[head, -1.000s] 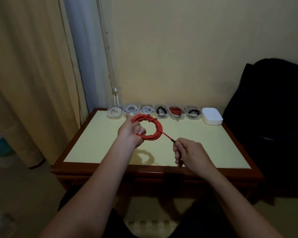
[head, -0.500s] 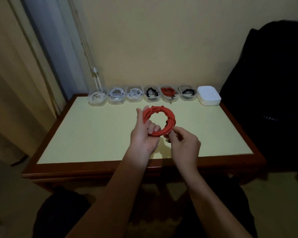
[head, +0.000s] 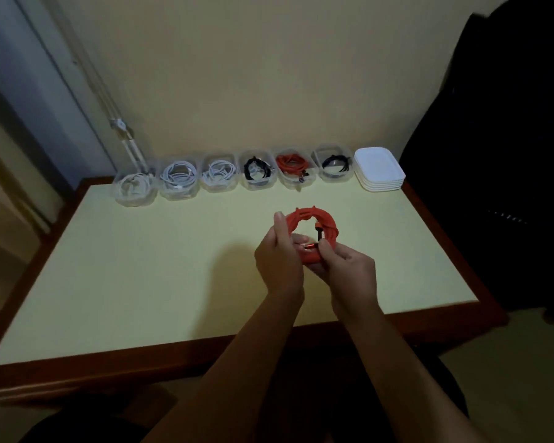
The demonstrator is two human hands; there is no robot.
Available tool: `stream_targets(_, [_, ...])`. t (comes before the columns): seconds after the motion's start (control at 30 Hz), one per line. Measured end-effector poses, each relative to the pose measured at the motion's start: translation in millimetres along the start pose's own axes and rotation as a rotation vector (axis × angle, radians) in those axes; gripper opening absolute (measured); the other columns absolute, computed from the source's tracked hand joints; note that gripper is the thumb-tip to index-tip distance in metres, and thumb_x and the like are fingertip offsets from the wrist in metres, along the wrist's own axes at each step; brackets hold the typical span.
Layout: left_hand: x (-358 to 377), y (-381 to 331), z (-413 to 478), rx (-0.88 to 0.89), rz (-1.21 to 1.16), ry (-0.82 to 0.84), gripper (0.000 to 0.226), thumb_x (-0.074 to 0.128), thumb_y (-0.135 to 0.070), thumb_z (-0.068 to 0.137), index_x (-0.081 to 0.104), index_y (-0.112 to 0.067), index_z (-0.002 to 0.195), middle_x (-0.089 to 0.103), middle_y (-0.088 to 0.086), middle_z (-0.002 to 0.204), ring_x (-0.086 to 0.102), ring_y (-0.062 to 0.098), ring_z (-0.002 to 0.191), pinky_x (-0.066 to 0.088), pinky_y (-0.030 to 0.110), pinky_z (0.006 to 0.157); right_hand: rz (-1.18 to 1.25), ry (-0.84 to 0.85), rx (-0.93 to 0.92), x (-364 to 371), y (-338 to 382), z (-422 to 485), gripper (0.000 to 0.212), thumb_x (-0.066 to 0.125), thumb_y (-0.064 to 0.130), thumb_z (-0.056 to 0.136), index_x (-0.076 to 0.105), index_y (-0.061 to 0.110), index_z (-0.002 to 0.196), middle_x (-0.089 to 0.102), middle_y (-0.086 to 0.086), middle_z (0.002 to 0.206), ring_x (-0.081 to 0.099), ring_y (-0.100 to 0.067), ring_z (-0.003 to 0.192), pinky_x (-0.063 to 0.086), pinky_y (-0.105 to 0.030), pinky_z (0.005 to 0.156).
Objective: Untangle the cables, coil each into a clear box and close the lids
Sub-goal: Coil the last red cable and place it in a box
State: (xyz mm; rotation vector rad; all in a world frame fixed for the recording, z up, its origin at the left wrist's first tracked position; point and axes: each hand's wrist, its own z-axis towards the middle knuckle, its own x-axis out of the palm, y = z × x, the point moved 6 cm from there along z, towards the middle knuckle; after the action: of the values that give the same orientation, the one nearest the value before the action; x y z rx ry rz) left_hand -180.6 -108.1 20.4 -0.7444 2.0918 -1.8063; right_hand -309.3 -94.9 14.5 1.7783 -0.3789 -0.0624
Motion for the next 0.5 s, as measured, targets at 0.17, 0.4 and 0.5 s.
stream_targets(0.17, [7.7, 54.8, 57.7, 0.068, 0.620, 0.269, 0.067, 0.020, -0.062, 0.102, 0.076, -0.025, 0.098, 0.073, -0.004, 0.102, 0.064, 0.019, 0.101, 0.040, 0.031, 0.085, -0.123, -0.066, 0.031, -15.4, -14.0, 77.7, 0.016, 0.070, 0.009, 0.093, 0.078, 0.001, 0.104, 0.077, -0.016, 0.086, 0.076, -0.027, 0.084, 0.062, -0.049, 0.084])
stream_targets(0.4, [1.1, 107.6, 109.5, 0.531, 1.447, 0.429, 0.077, 0.011, -0.072, 0.093, 0.023, -0.033, 0.157, 0.014, -0.010, 0.166, 0.001, 0.018, 0.155, 0.001, 0.044, 0.124, -0.668, -0.141, -0.286, -30.5, 42.3, 217.4, 0.026, 0.068, 0.030, 0.089, 0.078, 0.024, 0.112, 0.078, -0.005, 0.081, 0.075, -0.021, 0.082, 0.058, -0.042, 0.089])
stream_targets(0.5, [18.3, 99.0, 133.7, 0.578, 1.458, 0.399, 0.079, 0.012, -0.073, 0.092, 0.019, -0.032, 0.159, 0.011, -0.010, 0.167, -0.001, 0.018, 0.155, -0.001, 0.046, 0.124, -0.809, -0.122, -0.383, -19.1, 57.2, 270.1, 0.027, 0.063, 0.024, 0.095, 0.076, 0.020, 0.119, 0.078, -0.011, 0.089, 0.073, -0.027, 0.086, 0.057, -0.040, 0.089])
